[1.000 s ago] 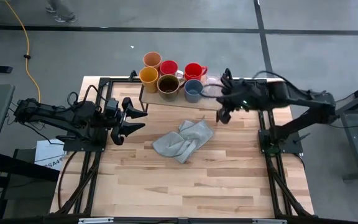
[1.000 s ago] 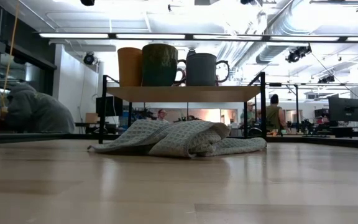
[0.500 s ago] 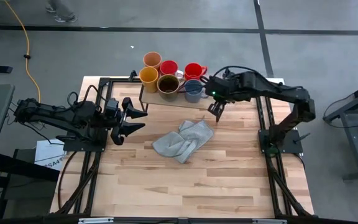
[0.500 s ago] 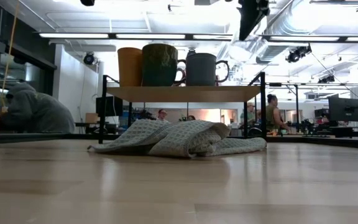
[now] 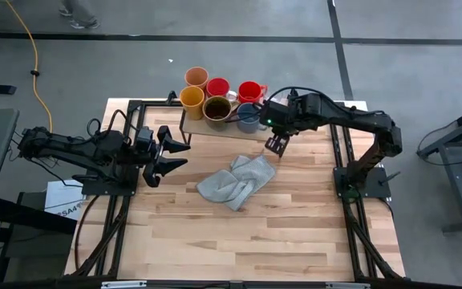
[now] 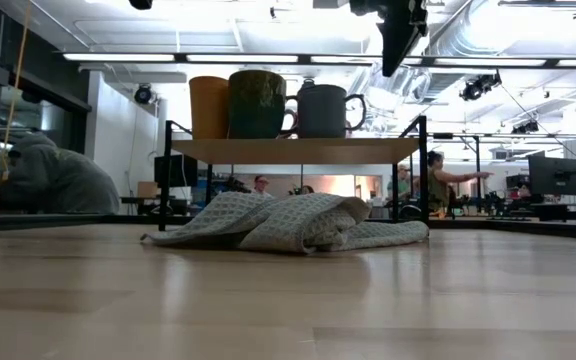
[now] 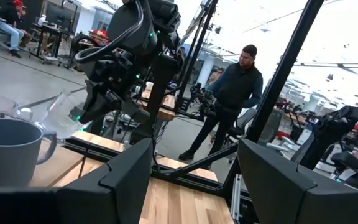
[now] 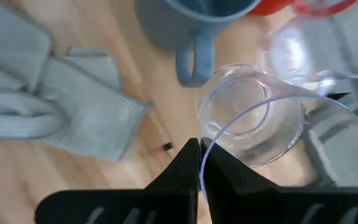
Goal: Stack small to large cups/mugs on shelf
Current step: Put the transparent mug on the shelf
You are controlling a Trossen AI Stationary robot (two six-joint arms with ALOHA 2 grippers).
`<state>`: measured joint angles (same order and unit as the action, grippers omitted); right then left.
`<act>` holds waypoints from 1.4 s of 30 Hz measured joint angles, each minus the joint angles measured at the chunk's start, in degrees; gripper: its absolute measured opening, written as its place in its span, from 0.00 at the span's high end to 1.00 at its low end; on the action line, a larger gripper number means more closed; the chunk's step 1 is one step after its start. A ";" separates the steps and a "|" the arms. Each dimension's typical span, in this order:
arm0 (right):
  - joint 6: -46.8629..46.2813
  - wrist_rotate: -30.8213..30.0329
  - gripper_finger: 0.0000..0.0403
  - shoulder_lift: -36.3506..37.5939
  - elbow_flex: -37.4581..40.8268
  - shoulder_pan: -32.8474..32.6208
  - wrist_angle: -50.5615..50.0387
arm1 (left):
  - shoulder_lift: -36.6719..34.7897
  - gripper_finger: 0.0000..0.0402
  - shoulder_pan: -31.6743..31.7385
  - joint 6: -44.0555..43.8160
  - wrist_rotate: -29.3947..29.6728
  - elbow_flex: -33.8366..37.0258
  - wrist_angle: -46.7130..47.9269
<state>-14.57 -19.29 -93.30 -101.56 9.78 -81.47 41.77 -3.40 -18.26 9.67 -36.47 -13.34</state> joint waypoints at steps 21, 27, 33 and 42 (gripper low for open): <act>-2.05 7.46 1.00 -2.32 0.04 3.93 -0.57 | -0.01 0.44 0.00 -0.02 0.44 0.00 -0.15; -3.42 8.45 1.00 -2.83 0.04 4.42 -1.25 | -0.01 0.44 0.00 -0.03 0.44 0.00 -0.15; -4.08 8.90 1.00 -3.23 0.04 4.99 -1.06 | -0.01 0.44 0.00 -0.04 0.44 0.00 -0.17; -4.53 8.92 1.00 -3.21 0.04 5.60 -1.05 | -0.01 0.44 0.00 -0.03 0.44 0.00 -0.17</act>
<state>-19.10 -10.36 -96.51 -101.51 15.38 -82.52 41.76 -3.40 -18.29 10.11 -36.47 -13.52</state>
